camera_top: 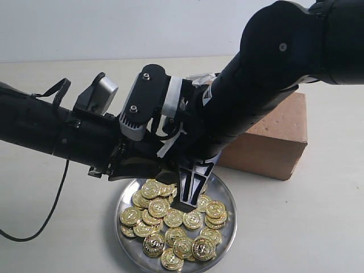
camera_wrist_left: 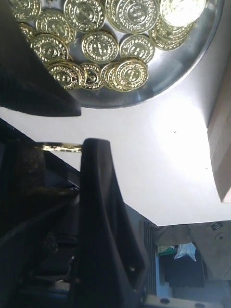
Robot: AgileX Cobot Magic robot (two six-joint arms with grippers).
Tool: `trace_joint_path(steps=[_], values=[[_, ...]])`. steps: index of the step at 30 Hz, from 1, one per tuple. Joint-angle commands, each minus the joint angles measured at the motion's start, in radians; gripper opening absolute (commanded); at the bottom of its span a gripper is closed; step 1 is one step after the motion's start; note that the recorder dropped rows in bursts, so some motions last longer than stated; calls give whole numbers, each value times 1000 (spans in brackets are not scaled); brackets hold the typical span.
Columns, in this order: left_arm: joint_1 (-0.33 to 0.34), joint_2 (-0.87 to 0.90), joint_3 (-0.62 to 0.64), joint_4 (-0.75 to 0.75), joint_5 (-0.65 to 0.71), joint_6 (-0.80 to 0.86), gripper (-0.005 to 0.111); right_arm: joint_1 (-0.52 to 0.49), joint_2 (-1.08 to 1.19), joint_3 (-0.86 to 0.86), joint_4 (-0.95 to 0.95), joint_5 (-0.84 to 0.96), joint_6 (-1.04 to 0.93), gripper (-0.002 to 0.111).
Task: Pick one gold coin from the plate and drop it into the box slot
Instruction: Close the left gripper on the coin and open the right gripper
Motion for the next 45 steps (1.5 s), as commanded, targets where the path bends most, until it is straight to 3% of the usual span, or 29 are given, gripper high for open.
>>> trace_joint_path(steps=[1, 14, 16, 19, 31, 33, 36, 44, 45], values=[[-7, -1, -5, -17, -6, 3, 46, 2, -11, -2, -3, -11, -6, 26], [-7, -1, -5, -39, -6, 3, 45, 2, -11, -2, 7, -24, -6, 26], [-7, -1, -5, -37, -6, 3, 42, 2, -11, -2, 7, -24, -6, 26], [-7, -1, -5, -37, -6, 3, 28, 2, -11, -2, 7, -29, -6, 26], [-7, -1, -5, -37, -6, 8, 28, 2, -11, -2, 7, -31, -6, 26], [-7, -1, -5, -39, -4, 8, 23, 2, -11, -2, 7, -31, -6, 26], [-7, -1, -5, -41, 3, 26, 0, 2, -11, -2, 7, -31, -6, 26], [-7, -1, -5, -43, 9, 30, 0, 2, -11, -2, 7, -31, -6, 26], [-7, -1, -5, -43, 9, 30, 0, 2, -11, -2, 7, -31, -6, 32]])
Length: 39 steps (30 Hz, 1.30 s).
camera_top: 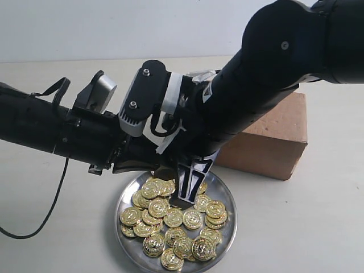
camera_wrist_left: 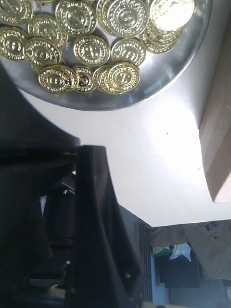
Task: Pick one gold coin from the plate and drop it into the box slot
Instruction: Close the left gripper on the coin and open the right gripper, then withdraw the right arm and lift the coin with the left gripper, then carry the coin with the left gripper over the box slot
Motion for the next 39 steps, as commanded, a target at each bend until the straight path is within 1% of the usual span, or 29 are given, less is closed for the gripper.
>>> trace_joint_path(steps=[1, 2, 3, 4, 5, 6, 8, 9, 10, 14, 15, 19, 26, 30, 35, 39], values=[[-7, -2, -5, -23, 28, 9, 0, 2, -6, -2, 3, -9, -6, 37], [-7, -2, -5, -24, 40, 12, 0, 2, -6, -2, -1, -11, -6, 54], [-7, -2, -5, -26, 44, 12, 0, 2, -6, -2, -3, -17, -6, 62], [-7, -2, -8, -24, 45, 12, 0, 2, -6, -2, -10, -25, 0, 73], [-7, -4, -8, -32, 45, 12, 0, 2, -6, -2, -24, -27, 15, 76], [-4, -4, -8, -34, 45, 15, 0, 2, -6, -2, -62, -29, 75, 81], [-4, -4, -8, -30, 43, 19, 0, 2, -10, -2, -132, -26, 153, 84], [-4, -4, -8, -26, 42, 19, 0, 2, -15, -2, -182, -19, 195, 86], [-4, -4, -8, -18, 36, 19, 0, 2, -36, -2, -272, 8, 281, 87], [-4, -4, -20, 22, -3, 27, 0, 2, -113, -2, -392, 100, 362, 88], [-4, -4, -46, 79, -11, 27, 0, 2, -165, -2, -399, 159, 400, 88], [-4, -4, -132, 191, -9, 29, 0, 2, -289, -2, -399, 324, 410, 88], [-4, -6, -316, 383, -1, 49, 0, 2, -523, -2, -399, 492, 666, 88], [-4, -6, -424, 450, 1, 55, 0, 2, -665, -2, -399, 558, 702, 88], [-6, -4, -564, 491, 2, 137, 0, 2, -813, -2, -375, 587, 704, 88], [-8, 0, -663, 527, -23, 218, 0, 2, -915, -2, -351, 587, 718, 88]])
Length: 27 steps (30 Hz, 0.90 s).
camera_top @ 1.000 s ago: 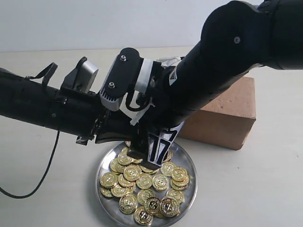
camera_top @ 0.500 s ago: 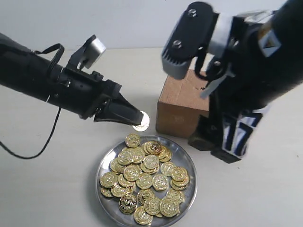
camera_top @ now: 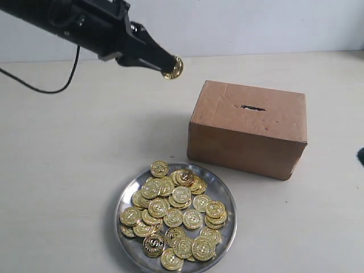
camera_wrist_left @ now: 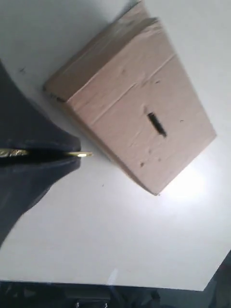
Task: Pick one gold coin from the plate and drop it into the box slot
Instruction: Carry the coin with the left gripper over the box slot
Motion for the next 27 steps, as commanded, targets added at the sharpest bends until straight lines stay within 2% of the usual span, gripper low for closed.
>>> trace_joint_path(steps=[1, 4, 9, 15, 19, 22, 27], values=[[-15, 4, -111, 56, -37, 83, 0, 2, -107, -2, 27, 7, 15, 88], [-47, 28, -186, 154, -79, 88, 0, 2, -157, -2, 36, 7, 15, 88], [-148, 124, -322, 285, -99, 157, 0, 2, -210, -2, 36, 7, 15, 88], [-246, 246, -483, 297, -134, 230, 0, 2, -235, -2, 38, 7, 17, 88], [-270, 330, -583, 335, -129, 242, 0, 2, -235, -2, 87, 7, 17, 88], [-274, 384, -642, 378, -60, 289, 0, 2, -235, -2, 116, 7, 12, 88], [-272, 435, -666, 382, -5, 433, 0, 2, -235, -2, 126, 7, 12, 88]])
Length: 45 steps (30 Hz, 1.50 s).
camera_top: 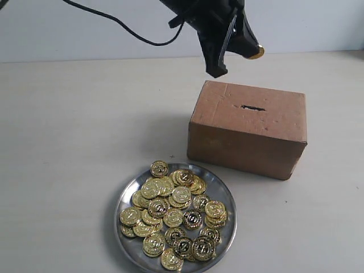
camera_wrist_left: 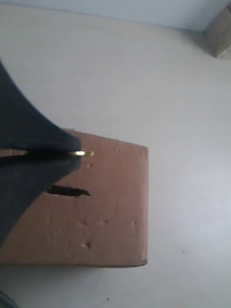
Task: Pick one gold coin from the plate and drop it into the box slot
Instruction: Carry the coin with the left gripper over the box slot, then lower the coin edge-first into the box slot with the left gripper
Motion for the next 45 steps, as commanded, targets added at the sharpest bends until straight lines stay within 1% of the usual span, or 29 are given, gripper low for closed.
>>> trace_joint_path(steps=[1, 3, 8, 13, 17, 19, 23, 26, 29, 32, 45], values=[[-3, 35, -18, 9, 51, 154, 0, 2, -3, -2, 13, -5, 1, 88], [-3, 48, -18, 9, 65, 219, 0, 2, -3, -2, 18, -5, 1, 88], [-3, 91, -23, 3, 52, 203, 0, 2, -3, -2, 50, -5, 1, 88], [-5, 123, -23, 1, 8, 182, 0, 2, -3, -2, 104, -5, 1, 88], [-5, 136, -23, -2, -37, 182, 0, 2, -3, -2, 104, -5, 3, 88], [-5, 142, -28, -32, -48, 182, 0, 2, -3, -2, 104, -5, 3, 88], [-5, 165, -54, -60, -36, 182, 0, 2, -3, -2, 104, -5, 3, 88], [-5, 177, -68, -90, 11, 182, 0, 2, -3, -2, 104, -5, 3, 88], [-5, 185, -80, -85, 60, 184, 0, 2, -3, -2, 104, -5, 3, 88], [-5, 185, -82, -75, 82, 185, 0, 2, -3, -2, 104, -5, 3, 88], [-7, 204, -82, -70, 54, 185, 0, 2, -3, -2, 115, -5, 5, 88]])
